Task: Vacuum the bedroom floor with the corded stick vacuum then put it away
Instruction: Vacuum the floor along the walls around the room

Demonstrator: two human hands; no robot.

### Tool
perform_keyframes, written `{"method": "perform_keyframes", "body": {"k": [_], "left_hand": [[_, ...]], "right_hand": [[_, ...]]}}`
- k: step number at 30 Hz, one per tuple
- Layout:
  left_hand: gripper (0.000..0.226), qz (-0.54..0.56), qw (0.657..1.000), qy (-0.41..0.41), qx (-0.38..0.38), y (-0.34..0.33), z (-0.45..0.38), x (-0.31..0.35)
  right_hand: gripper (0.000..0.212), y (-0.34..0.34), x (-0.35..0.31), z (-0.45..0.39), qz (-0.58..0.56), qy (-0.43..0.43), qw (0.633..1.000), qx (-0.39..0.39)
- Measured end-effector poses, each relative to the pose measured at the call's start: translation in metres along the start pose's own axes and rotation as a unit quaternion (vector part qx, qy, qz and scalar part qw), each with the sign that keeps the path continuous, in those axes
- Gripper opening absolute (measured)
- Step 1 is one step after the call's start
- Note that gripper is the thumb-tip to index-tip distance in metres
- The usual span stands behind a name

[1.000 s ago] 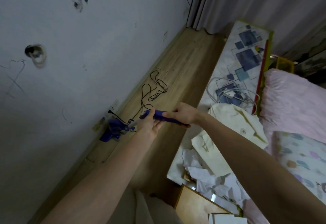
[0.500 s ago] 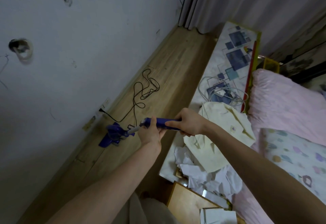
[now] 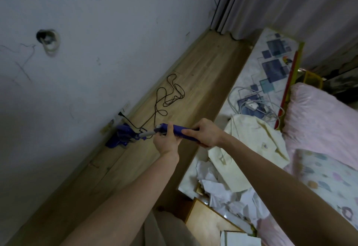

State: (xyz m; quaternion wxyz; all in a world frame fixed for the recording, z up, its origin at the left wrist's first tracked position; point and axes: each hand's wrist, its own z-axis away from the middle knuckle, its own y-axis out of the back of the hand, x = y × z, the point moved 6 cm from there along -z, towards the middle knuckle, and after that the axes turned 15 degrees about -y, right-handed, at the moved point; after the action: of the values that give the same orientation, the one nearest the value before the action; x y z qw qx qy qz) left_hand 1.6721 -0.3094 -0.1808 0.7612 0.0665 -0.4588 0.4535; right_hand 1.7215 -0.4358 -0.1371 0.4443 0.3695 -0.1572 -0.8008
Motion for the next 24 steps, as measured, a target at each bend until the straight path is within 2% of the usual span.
{"method": "perform_keyframes", "body": {"k": [4, 9, 13, 16, 20, 24], "left_hand": [[0.008, 0.000, 1.000, -0.002, 0.005, -0.005, 0.020, 0.004], [0.011, -0.003, 1.000, 0.027, -0.003, -0.008, 0.048, 0.009], [0.013, 0.019, 0.999, 0.029, 0.001, 0.020, 0.052, 0.012], [0.024, 0.039, 0.999, 0.019, 0.019, 0.037, 0.041, 0.022], [0.028, 0.035, 0.999, -0.001, 0.041, 0.063, 0.023, 0.034], [0.032, 0.034, 0.999, -0.010, 0.027, 0.079, 0.008, 0.048]], "right_hand": [[0.055, 0.015, -0.001, 0.018, 0.018, -0.004, 1.000, -0.010], [0.055, 0.042, -0.007, 0.048, 0.072, 0.001, 0.997, -0.014], [0.052, 0.013, -0.016, 0.050, 0.111, 0.019, 0.993, -0.023], [0.050, -0.003, -0.031, 0.046, 0.097, 0.040, 0.994, -0.025], [0.043, -0.040, -0.047, 0.043, 0.083, 0.050, 0.995, -0.032], [0.047, -0.055, -0.066, 0.042, 0.068, 0.051, 0.996, -0.022]]}}
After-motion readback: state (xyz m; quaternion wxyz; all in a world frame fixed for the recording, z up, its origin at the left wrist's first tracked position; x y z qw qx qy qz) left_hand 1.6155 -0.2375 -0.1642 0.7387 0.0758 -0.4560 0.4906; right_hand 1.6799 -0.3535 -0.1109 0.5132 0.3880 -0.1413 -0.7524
